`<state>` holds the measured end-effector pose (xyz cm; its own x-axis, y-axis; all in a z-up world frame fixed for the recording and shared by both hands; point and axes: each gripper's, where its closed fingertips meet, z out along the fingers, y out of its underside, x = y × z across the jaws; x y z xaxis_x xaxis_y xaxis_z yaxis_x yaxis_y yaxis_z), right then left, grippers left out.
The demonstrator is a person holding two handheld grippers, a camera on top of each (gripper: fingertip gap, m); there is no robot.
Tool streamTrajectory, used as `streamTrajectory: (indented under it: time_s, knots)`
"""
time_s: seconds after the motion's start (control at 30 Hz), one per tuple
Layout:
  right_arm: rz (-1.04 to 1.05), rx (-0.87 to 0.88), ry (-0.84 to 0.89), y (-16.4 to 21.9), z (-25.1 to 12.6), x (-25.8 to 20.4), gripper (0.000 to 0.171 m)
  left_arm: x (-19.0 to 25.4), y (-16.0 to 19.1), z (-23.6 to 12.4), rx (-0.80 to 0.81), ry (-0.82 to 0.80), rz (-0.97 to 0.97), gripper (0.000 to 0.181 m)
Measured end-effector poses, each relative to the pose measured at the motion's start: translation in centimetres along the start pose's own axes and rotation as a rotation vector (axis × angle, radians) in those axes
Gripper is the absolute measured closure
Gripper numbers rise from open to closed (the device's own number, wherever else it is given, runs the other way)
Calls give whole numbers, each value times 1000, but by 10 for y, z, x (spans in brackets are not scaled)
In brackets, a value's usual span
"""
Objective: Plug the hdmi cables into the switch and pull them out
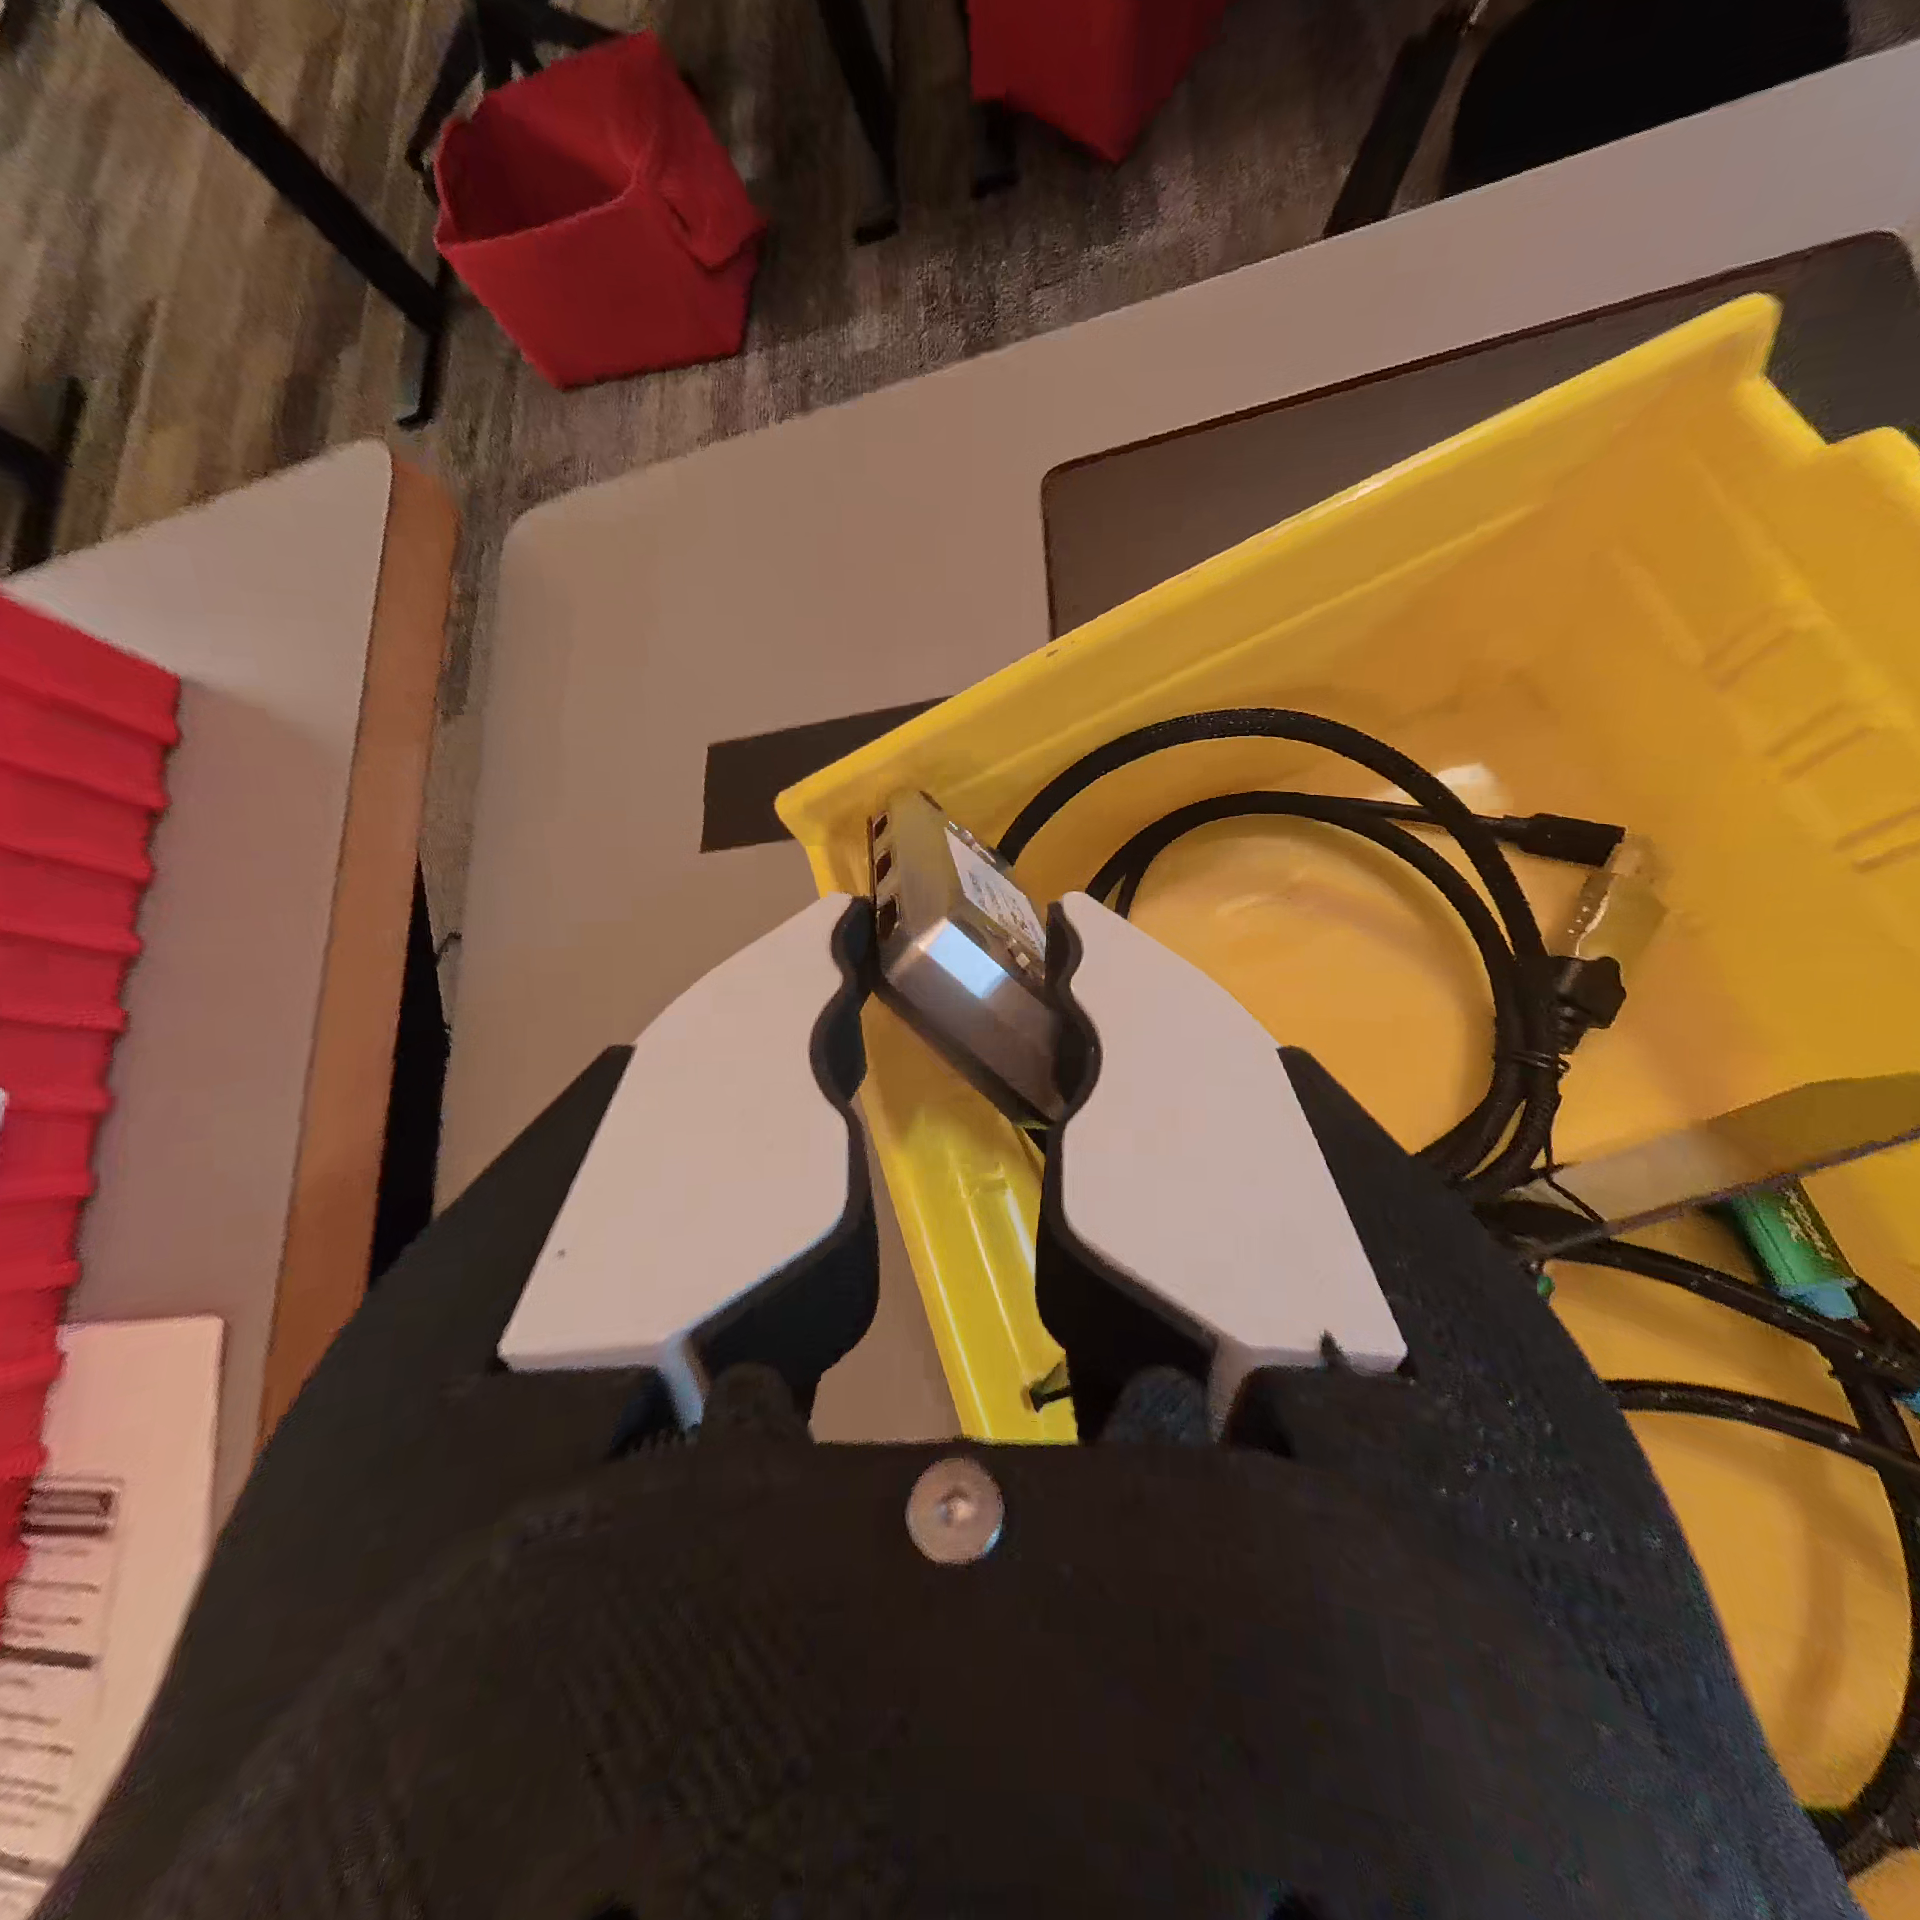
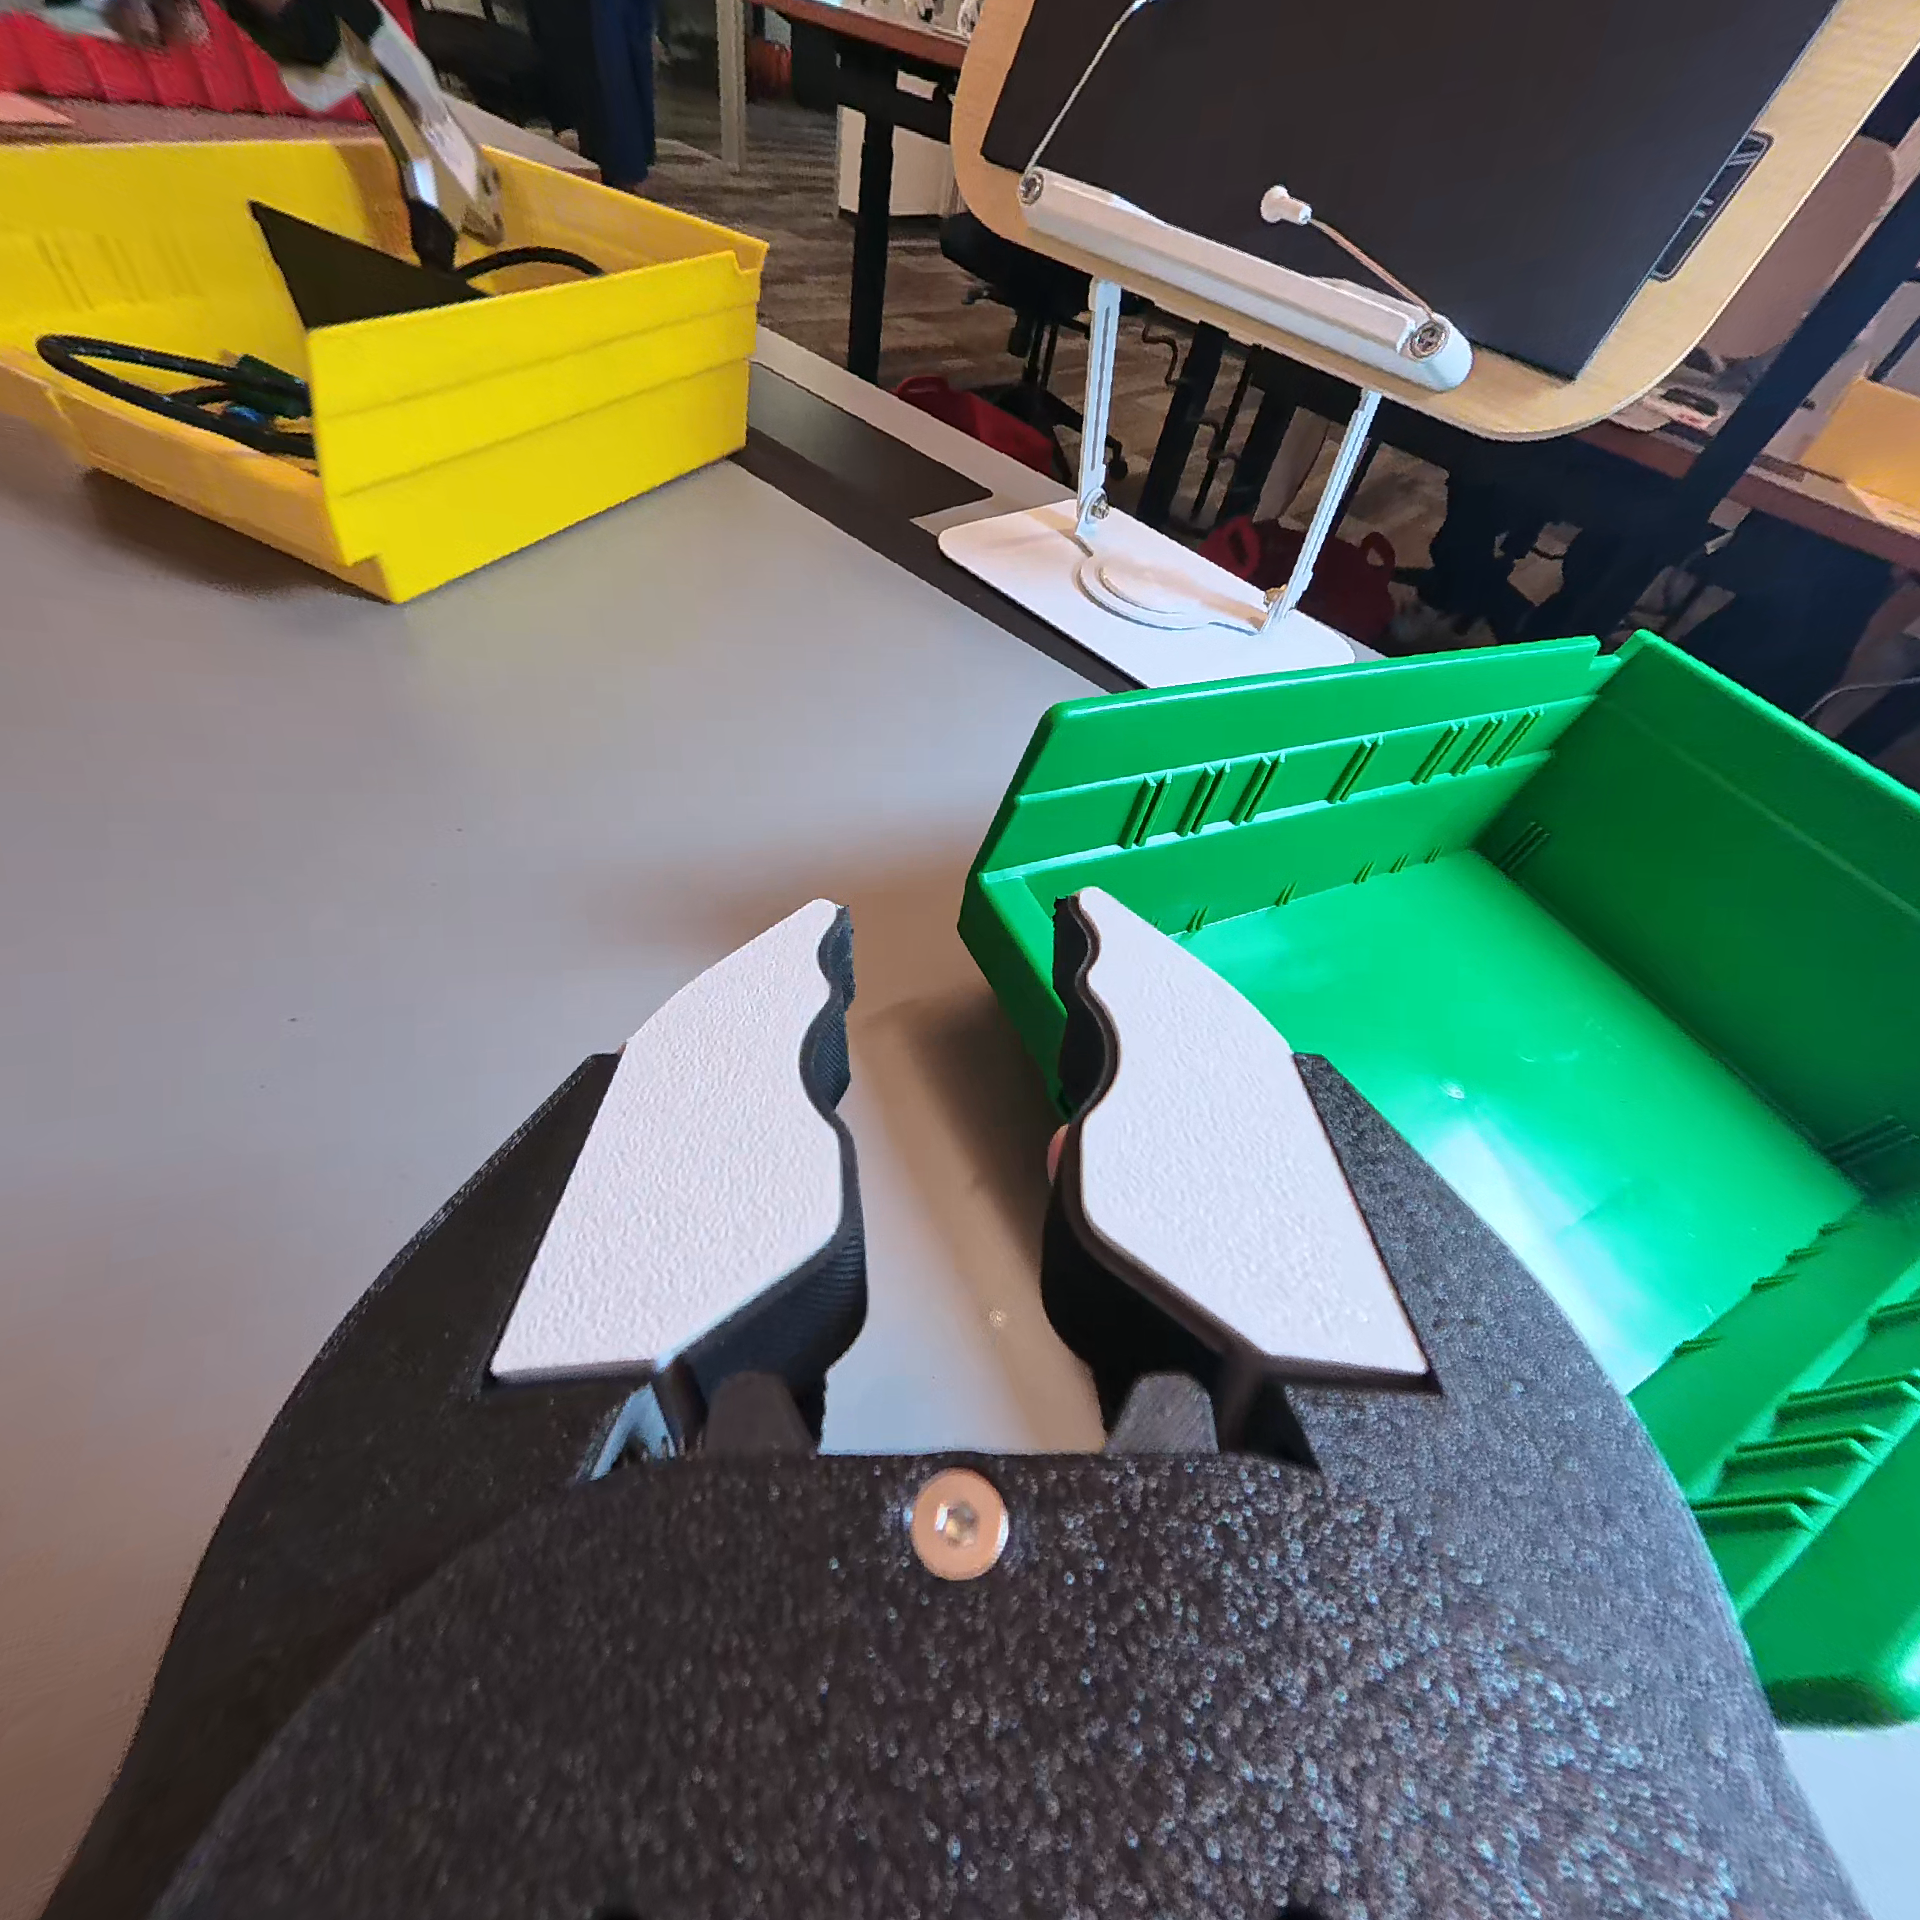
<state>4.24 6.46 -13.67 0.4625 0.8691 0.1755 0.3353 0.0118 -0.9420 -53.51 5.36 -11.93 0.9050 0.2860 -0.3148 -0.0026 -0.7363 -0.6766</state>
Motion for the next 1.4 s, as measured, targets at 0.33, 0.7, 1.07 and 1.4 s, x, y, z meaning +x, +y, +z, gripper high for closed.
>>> streamTrajectory:
  time_s: [0.33,0.7,1.07,1.4]
  knots:
    - [-13,3,-24,4,5,-9,137,47,-85,-89,243,-18,401,157]
    - [-21,132,-170,-18,6,-50,137,134,-152,-271,765,22,668,159]
    - [15,460,-338,-124,-10,-86,106,294,-80,-397,1222,529,838,162]
    - [-159,636,-679,-176,-54,-149,147,357,-9,-440,1349,1169,740,163]
